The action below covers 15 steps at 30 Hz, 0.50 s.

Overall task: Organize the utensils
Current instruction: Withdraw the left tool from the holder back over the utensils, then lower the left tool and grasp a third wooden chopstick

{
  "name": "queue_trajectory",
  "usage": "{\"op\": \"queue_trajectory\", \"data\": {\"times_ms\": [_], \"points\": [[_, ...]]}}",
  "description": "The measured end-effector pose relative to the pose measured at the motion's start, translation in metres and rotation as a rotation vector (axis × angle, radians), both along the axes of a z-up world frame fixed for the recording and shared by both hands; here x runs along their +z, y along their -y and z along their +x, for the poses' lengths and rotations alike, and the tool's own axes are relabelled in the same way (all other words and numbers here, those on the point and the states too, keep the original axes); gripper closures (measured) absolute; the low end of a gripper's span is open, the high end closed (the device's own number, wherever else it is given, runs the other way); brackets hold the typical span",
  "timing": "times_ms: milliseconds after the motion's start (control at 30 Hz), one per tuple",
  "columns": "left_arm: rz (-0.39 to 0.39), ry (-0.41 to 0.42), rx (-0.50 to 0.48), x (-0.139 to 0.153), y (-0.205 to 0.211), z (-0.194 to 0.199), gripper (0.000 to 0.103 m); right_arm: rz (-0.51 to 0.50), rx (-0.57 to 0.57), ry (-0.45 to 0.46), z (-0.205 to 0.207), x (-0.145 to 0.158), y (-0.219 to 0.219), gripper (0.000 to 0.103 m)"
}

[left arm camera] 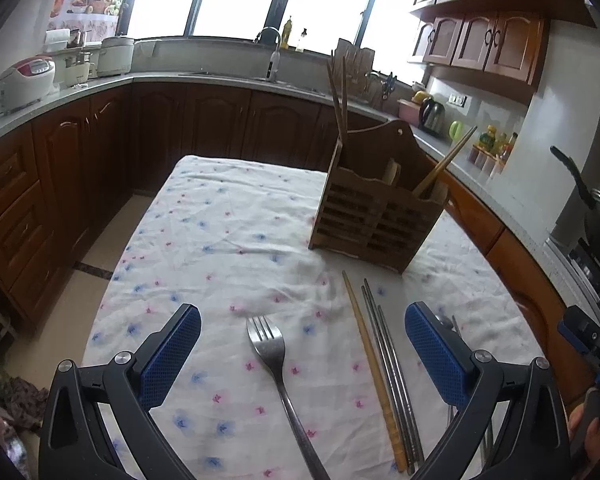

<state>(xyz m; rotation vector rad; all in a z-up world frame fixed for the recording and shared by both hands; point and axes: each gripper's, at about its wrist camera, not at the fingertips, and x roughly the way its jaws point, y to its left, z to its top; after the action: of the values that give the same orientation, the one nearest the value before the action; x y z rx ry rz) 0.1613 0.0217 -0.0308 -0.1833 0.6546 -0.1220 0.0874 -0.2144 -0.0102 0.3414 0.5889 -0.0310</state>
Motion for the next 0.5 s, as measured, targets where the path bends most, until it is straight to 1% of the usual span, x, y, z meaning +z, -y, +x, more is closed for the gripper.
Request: {"op": "queue_trajectory", "data": {"times_ms": [100, 167, 300, 367, 500], "points": [[0.005, -0.020, -0.014, -0.002, 0.006, 0.007, 0.001, -0.002, 0.002, -0.019, 0.002, -0.004, 0.001, 0.007], [0.012, -0.031, -0.025, -0.003, 0.010, 0.011, 0.001, -0.006, 0.001, -0.037, 0.005, -0.006, 0.002, 0.016], [0.029, -0.055, -0.049, -0.004, 0.018, 0.021, 0.002, -0.009, -0.002, -0.079, 0.013, -0.013, 0.006, 0.029], [0.042, -0.068, -0.061, -0.005, 0.024, 0.028, 0.005, -0.014, 0.001, -0.101, 0.017, -0.016, 0.007, 0.037], [0.065, -0.103, -0.085, -0.009, 0.035, 0.046, 0.009, -0.020, 0.015, -0.130, 0.027, -0.020, 0.008, 0.042]]}}
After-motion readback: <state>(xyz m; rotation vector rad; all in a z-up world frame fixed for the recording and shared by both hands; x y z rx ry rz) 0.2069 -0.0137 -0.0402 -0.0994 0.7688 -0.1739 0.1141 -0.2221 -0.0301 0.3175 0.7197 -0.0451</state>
